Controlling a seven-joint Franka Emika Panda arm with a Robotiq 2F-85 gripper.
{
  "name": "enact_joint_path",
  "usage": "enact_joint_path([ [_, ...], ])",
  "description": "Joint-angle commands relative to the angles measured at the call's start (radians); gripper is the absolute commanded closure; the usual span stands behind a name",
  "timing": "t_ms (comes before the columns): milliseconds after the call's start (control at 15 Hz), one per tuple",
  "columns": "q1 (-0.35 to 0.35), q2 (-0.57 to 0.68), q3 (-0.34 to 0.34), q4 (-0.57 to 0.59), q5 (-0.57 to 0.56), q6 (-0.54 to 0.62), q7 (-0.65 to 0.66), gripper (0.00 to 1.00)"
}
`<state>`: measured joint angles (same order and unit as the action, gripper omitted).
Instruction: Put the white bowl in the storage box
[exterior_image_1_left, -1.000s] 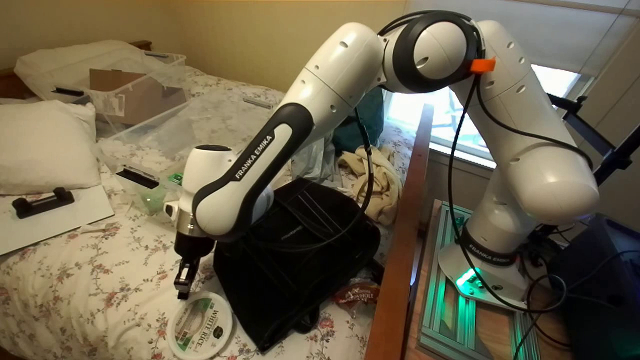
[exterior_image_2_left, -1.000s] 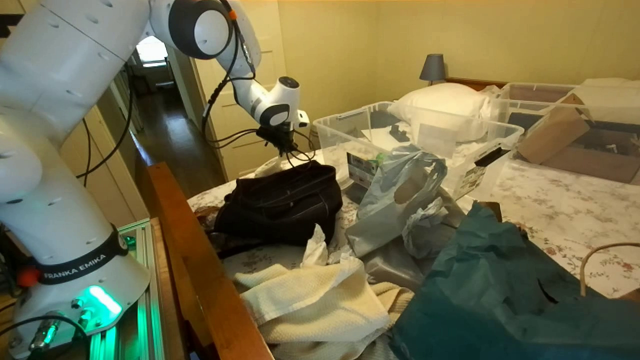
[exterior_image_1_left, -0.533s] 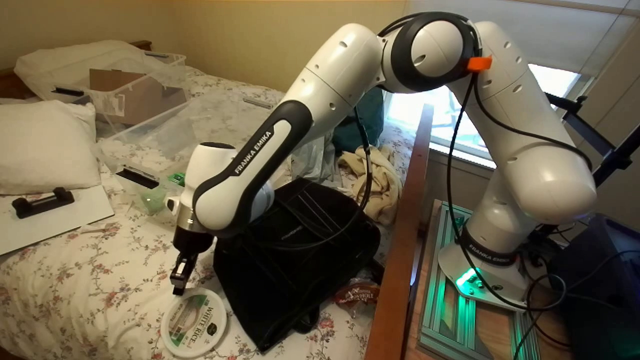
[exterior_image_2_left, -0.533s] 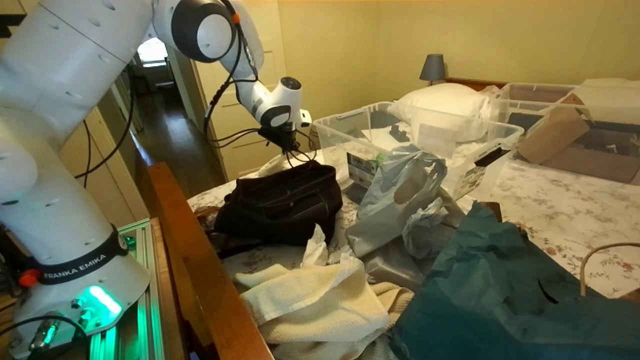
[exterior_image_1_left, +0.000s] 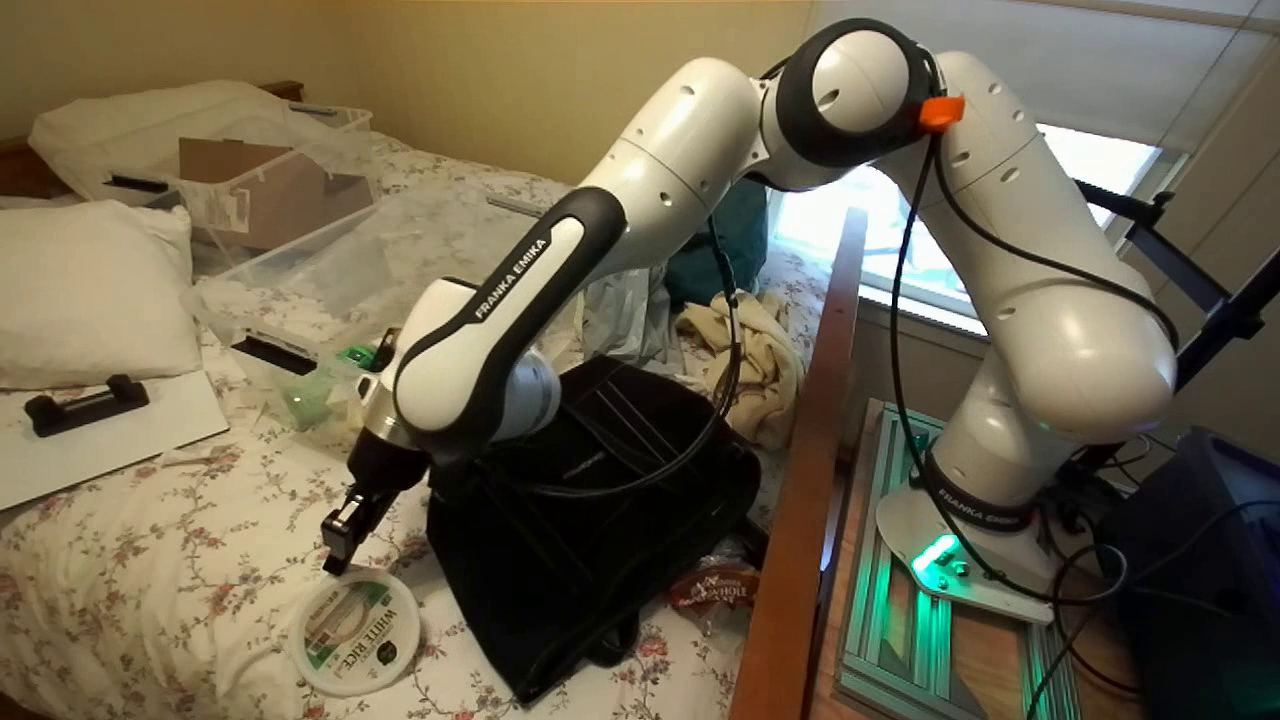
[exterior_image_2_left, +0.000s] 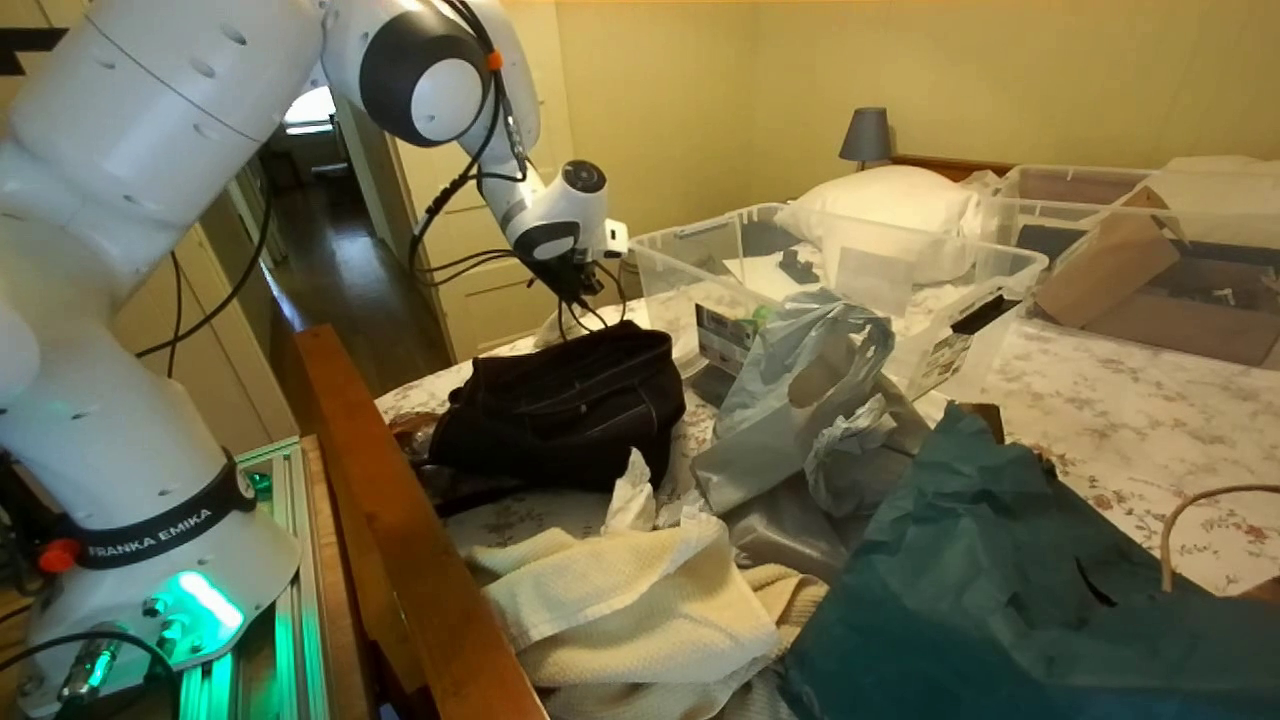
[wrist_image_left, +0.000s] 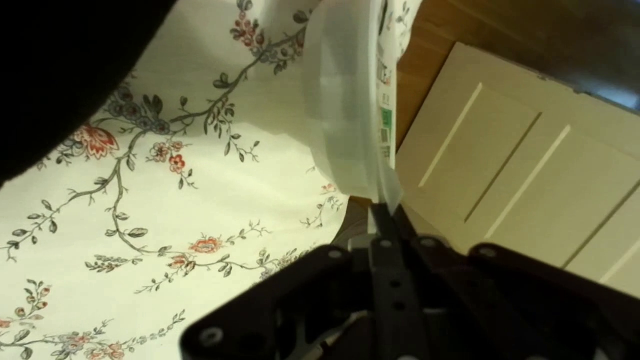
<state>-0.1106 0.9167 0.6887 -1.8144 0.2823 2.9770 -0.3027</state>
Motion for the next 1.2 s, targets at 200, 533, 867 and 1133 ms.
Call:
enact_joint_path([
  [200, -0.171, 0.073, 0.184, -0.085, -0.025, 0.211, 0.062, 1.00],
  [533, -0.235, 0.098, 0.233, -0.162, -0.136, 0.442, 0.179, 1.00],
  [867, -0.160, -0.022, 0.123, -0.238, -0.172, 0.573, 0.349, 1.00],
  [1133, -0.069, -0.131, 0.033, -0.299, -0.152, 0.665, 0.433, 1.00],
])
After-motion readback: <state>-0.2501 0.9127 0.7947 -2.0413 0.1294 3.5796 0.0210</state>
